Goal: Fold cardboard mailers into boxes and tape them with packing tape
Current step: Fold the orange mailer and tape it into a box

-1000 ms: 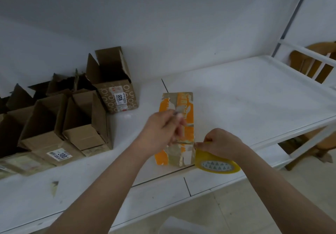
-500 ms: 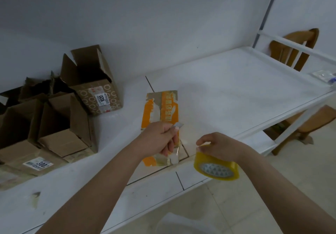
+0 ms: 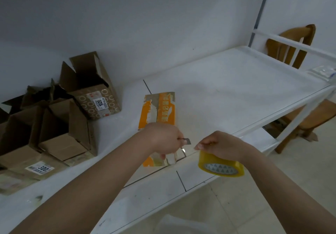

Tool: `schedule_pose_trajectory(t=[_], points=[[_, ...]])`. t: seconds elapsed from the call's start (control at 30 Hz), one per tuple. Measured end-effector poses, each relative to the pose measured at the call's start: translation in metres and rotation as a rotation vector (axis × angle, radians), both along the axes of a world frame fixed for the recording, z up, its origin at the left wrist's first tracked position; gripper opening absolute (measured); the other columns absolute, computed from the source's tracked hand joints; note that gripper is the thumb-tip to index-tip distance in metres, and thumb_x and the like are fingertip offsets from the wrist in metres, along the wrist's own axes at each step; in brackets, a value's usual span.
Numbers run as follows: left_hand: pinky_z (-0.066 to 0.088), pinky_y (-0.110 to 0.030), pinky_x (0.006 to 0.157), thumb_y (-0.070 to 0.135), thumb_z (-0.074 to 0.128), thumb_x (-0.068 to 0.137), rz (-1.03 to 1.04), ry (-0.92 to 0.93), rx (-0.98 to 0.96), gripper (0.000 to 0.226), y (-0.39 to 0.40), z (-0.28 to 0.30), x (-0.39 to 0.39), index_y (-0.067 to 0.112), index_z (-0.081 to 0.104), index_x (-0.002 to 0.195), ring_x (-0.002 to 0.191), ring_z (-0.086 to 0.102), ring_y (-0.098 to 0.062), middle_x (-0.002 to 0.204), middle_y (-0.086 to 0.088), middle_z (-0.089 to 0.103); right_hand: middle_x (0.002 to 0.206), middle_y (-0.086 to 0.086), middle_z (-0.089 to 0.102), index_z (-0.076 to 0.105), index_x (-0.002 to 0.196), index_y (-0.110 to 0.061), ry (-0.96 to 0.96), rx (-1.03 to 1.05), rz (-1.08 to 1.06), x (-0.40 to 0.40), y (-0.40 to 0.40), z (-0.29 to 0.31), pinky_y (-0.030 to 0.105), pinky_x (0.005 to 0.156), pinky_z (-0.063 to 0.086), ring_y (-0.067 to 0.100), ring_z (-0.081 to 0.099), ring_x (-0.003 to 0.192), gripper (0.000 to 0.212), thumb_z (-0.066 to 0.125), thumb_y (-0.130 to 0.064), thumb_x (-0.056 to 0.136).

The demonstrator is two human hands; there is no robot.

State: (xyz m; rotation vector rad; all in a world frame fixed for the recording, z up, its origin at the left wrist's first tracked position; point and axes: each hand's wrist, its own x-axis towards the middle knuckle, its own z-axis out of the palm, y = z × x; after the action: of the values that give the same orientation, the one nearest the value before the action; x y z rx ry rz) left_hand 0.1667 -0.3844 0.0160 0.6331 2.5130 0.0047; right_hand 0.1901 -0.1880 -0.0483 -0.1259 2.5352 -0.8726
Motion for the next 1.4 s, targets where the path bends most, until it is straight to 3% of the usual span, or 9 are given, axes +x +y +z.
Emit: schedule_pose_trajectory(t=[0.27, 0.4, 0.57, 0.73, 0.9, 1.0, 1.07, 1.17, 1.4], points=[[0.040, -0.032, 0.066, 0.036, 0.029, 0.104, -0.153, 0.253, -0.379, 0.036, 0.031, -0.011, 0.005, 0.025, 0.060, 0.116, 0.090, 0.058, -0.021, 0.097, 0.003, 0.059, 0.099, -0.015, 0.069, 0.071, 0.099, -0.047, 0.100, 0.040, -0.061, 0.015, -0.007, 0.009, 0.030, 0.076, 0.044, 0.010, 0.061, 0.093, 0.024, 0.048, -0.051, 0.093], [0.032, -0.029, 0.057, 0.042, 0.026, 0.104, -0.137, 0.194, -0.211, 0.038, 0.017, -0.011, 0.001, 0.027, 0.059, 0.095, 0.076, 0.054, -0.013, 0.084, 0.007, 0.055, 0.097, -0.008, 0.072, 0.076, 0.094, -0.039, -0.011, -0.154, -0.155, 0.021, -0.001, 0.005, 0.035, 0.091, 0.049, 0.011, 0.064, 0.092, 0.022, 0.055, -0.046, 0.092], [0.042, -0.028, 0.059, 0.049, 0.037, 0.100, 0.249, -0.029, 0.295, 0.040, -0.015, -0.010, -0.005, 0.026, 0.047, 0.070, 0.050, 0.057, -0.002, 0.063, 0.009, 0.055, 0.097, -0.005, 0.072, 0.077, 0.094, -0.027, -0.156, -0.252, -0.236, 0.030, 0.012, -0.012, 0.039, 0.097, 0.050, 0.013, 0.065, 0.092, 0.021, 0.057, -0.032, 0.096], [0.035, -0.027, 0.057, 0.039, 0.052, 0.090, 0.257, 0.426, 0.095, 0.017, -0.001, -0.033, 0.008, 0.024, 0.060, 0.094, 0.083, 0.059, -0.018, 0.091, 0.002, 0.060, 0.094, -0.009, 0.070, 0.077, 0.089, -0.032, -0.140, -0.243, -0.260, 0.027, 0.015, -0.012, 0.037, 0.094, 0.050, 0.012, 0.064, 0.089, 0.020, 0.057, -0.032, 0.095], [0.028, -0.025, 0.048, 0.030, 0.067, 0.082, 0.231, 0.439, -0.081, 0.019, 0.015, -0.035, 0.012, 0.021, 0.056, 0.094, 0.069, 0.048, -0.018, 0.079, 0.004, 0.051, 0.103, -0.008, 0.070, 0.076, 0.093, -0.040, -0.012, -0.254, -0.251, 0.021, 0.014, 0.009, 0.044, 0.096, 0.050, 0.017, 0.064, 0.095, 0.020, 0.055, -0.041, 0.093], [0.035, -0.025, 0.053, 0.059, 0.066, 0.077, 0.257, 0.321, 0.108, 0.036, 0.006, -0.029, 0.005, 0.027, 0.056, 0.088, 0.072, 0.054, -0.010, 0.083, 0.011, 0.057, 0.106, -0.008, 0.069, 0.074, 0.093, -0.046, 0.074, -0.286, -0.245, 0.021, 0.014, 0.022, 0.046, 0.096, 0.050, 0.019, 0.063, 0.098, 0.020, 0.054, -0.047, 0.093], [0.043, -0.025, 0.062, 0.075, 0.055, 0.076, 0.392, 0.222, 0.419, 0.054, -0.001, -0.022, 0.004, 0.032, 0.061, 0.108, 0.083, 0.058, -0.003, 0.092, 0.020, 0.060, 0.107, -0.007, 0.070, 0.073, 0.096, -0.047, 0.125, -0.302, -0.225, 0.022, 0.013, 0.030, 0.047, 0.095, 0.050, 0.019, 0.063, 0.097, 0.022, 0.052, -0.052, 0.091], [0.055, -0.030, 0.075, 0.088, 0.056, 0.058, 0.573, 0.129, 0.870, 0.060, 0.003, -0.015, 0.011, 0.042, 0.065, 0.095, 0.088, 0.063, 0.001, 0.095, 0.018, 0.067, 0.106, -0.010, 0.069, 0.071, 0.101, -0.046, 0.187, -0.300, -0.187, 0.020, 0.009, 0.037, 0.047, 0.095, 0.050, 0.019, 0.063, 0.099, 0.023, 0.050, -0.050, 0.093], [0.043, -0.007, 0.050, 0.037, 0.075, 0.082, 0.689, 0.050, 1.047, 0.022, 0.022, -0.013, 0.020, 0.023, 0.064, 0.068, 0.057, 0.062, 0.004, 0.061, 0.012, 0.070, 0.082, -0.001, 0.071, 0.072, 0.101, -0.037, 0.422, -0.135, -0.212, 0.015, -0.002, 0.034, 0.035, 0.075, 0.053, 0.018, 0.065, 0.079, 0.053, 0.030, -0.066, 0.087]])
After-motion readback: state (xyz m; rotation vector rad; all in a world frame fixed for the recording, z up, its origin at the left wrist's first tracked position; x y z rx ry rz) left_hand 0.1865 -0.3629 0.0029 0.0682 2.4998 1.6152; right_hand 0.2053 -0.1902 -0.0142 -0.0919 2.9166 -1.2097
